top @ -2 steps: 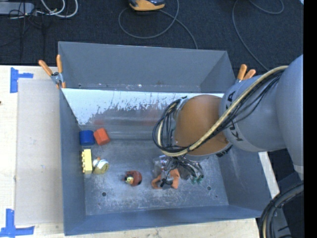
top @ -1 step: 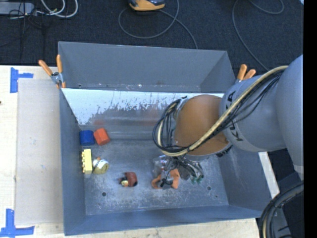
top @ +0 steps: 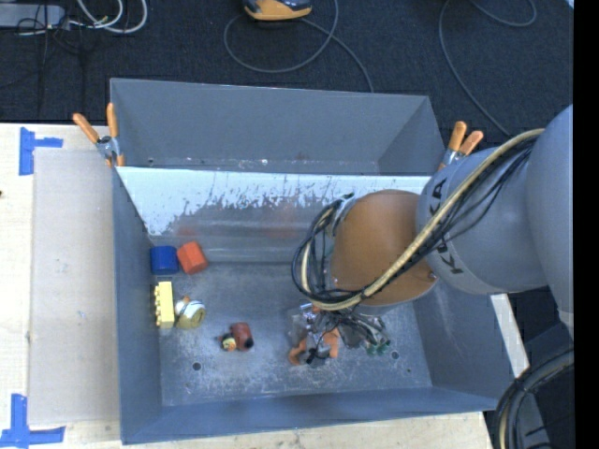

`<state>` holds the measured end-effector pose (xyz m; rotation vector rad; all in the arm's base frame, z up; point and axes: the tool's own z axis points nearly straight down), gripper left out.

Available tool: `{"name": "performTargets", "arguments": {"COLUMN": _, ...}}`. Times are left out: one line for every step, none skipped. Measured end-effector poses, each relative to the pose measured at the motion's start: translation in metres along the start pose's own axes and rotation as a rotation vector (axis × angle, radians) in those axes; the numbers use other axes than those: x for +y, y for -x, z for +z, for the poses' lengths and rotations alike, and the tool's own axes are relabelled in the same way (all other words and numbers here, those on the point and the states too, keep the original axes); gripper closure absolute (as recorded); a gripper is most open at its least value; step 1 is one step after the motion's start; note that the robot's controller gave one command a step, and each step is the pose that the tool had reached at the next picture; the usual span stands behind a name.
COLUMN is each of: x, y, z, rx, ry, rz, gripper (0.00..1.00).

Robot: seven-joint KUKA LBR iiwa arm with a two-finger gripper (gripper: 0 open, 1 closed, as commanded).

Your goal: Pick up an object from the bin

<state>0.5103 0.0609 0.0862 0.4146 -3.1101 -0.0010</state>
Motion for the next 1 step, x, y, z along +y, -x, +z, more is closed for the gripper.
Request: {"name": "performTargets", "arguments": {"x": -0.0472, "y": 0.0309, "z": -0.1334, "rx": 0.001, "ry": 0.002, "rz": 0.077, "gripper": 1.00}}
